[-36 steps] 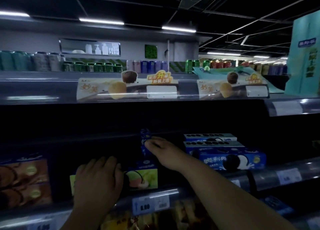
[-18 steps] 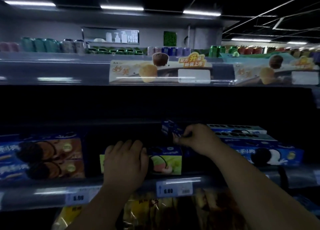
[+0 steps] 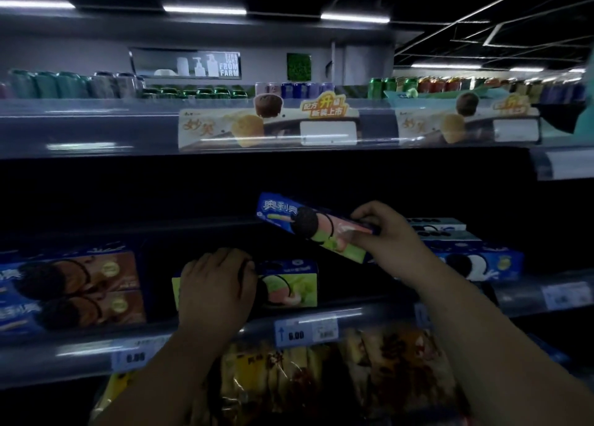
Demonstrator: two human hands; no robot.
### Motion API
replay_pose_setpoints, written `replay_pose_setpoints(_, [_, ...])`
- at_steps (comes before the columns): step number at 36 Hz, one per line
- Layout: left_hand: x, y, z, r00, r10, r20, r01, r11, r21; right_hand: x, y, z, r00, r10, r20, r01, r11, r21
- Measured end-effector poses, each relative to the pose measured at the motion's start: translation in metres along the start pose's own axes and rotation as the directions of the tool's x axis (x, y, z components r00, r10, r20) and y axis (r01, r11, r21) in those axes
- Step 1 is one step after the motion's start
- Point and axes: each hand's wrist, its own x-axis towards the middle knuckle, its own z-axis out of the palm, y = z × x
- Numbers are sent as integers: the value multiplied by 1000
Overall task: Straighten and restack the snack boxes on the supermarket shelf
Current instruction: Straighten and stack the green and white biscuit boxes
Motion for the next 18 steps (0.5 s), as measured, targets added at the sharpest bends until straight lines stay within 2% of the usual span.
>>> replay_pose_setpoints(2, [1, -1, -7, 997, -73, 4, 71, 964, -255, -3, -5, -9, 999, -26, 22, 24, 997, 76])
replay_pose_setpoints(4, [2, -3, -15, 978, -207, 17, 188, 849, -493, -6, -8, -16, 997, -34, 72, 24, 991, 135])
replay_pose_setpoints(5, [2, -4, -20, 967, -255, 27, 226, 800, -556, -6, -8, -18, 995, -40, 94, 26, 989, 146])
replay_pose_setpoints(7, [2, -10, -30, 953, -302, 33, 262, 762, -592, -7, -11, -17, 989, -61, 137, 43, 990, 131])
replay_pose_setpoints(10, [2, -19, -42, 946, -324, 18, 280, 788, -548, -6, -20, -4, 974, -101, 202, 80, 991, 109])
replay_pose_setpoints(12, [0, -23, -48, 930, -367, 30, 321, 767, -555, -5, -28, 8, 961, -130, 242, 101, 986, 130])
replay_pose_setpoints(14, [-3, -23, -54, 914, -398, 83, 365, 711, -601, -5, -32, 22, 948, -141, 287, 101, 984, 149])
replay_pose_setpoints(18, [-16, -20, -56, 895, -379, 234, 437, 643, -629, -6, -24, 44, 924, -102, 369, 120, 992, -27])
